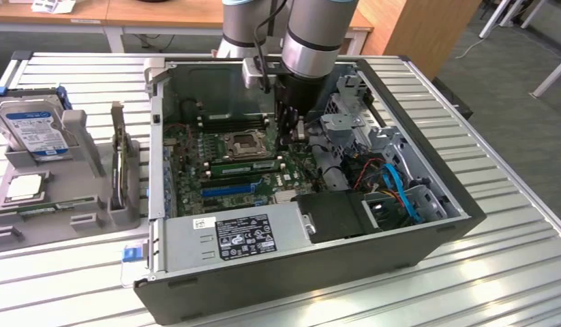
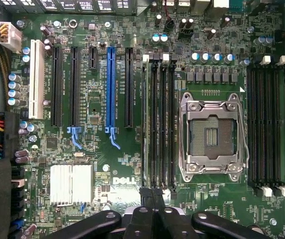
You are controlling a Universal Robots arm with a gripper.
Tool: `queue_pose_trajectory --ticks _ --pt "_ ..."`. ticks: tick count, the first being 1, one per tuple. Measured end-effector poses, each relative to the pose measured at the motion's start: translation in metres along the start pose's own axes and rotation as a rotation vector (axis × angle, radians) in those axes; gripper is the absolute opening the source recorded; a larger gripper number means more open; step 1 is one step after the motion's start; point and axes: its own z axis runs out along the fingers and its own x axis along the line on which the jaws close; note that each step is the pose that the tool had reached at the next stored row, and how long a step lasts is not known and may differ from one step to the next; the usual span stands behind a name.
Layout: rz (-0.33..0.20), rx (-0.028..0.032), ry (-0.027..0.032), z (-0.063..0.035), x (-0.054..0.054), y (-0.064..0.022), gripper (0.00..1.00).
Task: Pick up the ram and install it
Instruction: 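Press down the ram until it locks into place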
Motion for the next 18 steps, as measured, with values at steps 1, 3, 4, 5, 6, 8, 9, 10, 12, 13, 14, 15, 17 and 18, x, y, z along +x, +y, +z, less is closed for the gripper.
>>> queue_pose_trajectory --ticks 1,3,4,5,6,8,9,10,12,13,14,15,17,18 --pt "0.0 0.0 -0.0001 0.0 0.0 0.0 0.1" --pt "0.0 0.0 0.0 0.0002 0.0 0.0 0.1" --pt "0.0 0.0001 -0.0003 0.0009 0.0 0.0 0.1" --pt "0.0 0.0001 -0.0002 0.0019 0.0 -0.0001 0.1" --pt "0.0 0.0003 0.0 0.0028 0.0 -0.0001 0.1" --pt "0.0 0.0006 -0.0001 0.0049 0.0 -0.0002 0.1" --pt "0.0 0.0007 -0.0001 0.006 0.0 -0.0003 0.1" --pt "0.0 0.0009 -0.0002 0.0072 0.0 -0.0003 0.1" --pt "0.0 0.0012 -0.0001 0.0093 0.0 -0.0004 0.1" --pt "0.0 0.0014 -0.0001 0.0103 0.0 -0.0004 0.1" --pt "0.0 0.0016 -0.0001 0.0113 0.0 -0.0005 0.1" --pt "0.0 0.0018 -0.0001 0.0123 0.0 -0.0005 0.1" --pt "0.0 0.0022 -0.0001 0.0141 0.0 -0.0006 0.1" --pt "0.0 0.0025 -0.0001 0.0151 0.0 -0.0007 0.1"
